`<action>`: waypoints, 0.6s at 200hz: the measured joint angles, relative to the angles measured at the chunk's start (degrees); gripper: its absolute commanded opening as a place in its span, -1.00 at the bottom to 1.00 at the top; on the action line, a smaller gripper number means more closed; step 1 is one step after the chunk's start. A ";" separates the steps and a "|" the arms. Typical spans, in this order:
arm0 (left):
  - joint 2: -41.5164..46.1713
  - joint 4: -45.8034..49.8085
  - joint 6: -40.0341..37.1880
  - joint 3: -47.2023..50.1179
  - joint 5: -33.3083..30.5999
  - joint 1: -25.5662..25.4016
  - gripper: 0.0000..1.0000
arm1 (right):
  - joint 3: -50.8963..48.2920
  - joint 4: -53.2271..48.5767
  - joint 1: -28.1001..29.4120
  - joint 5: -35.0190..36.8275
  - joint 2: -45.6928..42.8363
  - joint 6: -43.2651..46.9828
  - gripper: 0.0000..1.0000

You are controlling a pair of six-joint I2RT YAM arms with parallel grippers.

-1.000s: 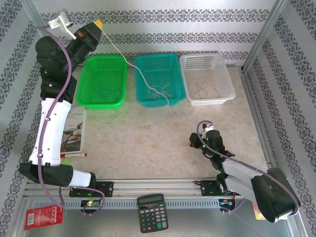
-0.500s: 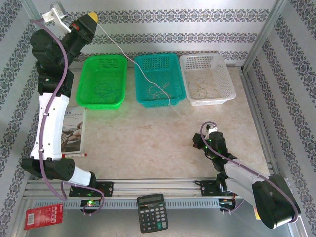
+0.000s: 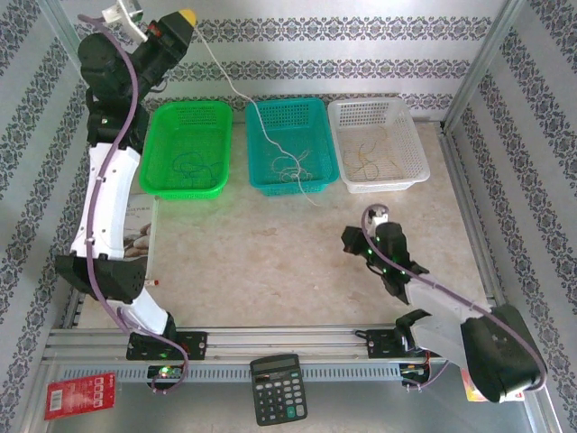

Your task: Untangle the cables

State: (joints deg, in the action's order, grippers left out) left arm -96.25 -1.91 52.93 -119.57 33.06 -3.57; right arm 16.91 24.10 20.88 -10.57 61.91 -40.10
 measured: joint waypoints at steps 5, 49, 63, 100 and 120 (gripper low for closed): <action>-1.42 0.24 -0.02 -2.14 0.17 -0.79 -1.00 | 2.64 -0.20 0.02 -0.35 1.75 0.07 -1.00; -17.07 5.70 -4.48 -23.04 0.48 -7.58 -1.00 | 27.36 0.46 0.02 -2.91 19.04 1.07 -1.00; -21.09 7.69 -6.14 -26.43 -0.07 -8.90 -1.00 | 33.88 0.48 0.00 -3.56 24.15 1.01 -1.00; -30.03 10.75 -8.31 -28.06 -1.09 -9.94 -1.00 | 48.46 -0.02 0.00 -5.25 37.42 0.28 -1.00; -34.58 12.96 -10.25 -28.06 -2.32 -10.10 -1.00 | 53.88 -1.31 0.00 -5.86 43.15 -0.57 -0.30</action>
State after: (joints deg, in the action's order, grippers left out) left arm -130.82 11.05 42.68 -147.63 30.74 -13.67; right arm 70.78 22.79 20.88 -16.43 105.06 -40.66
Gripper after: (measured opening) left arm 0.047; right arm 0.146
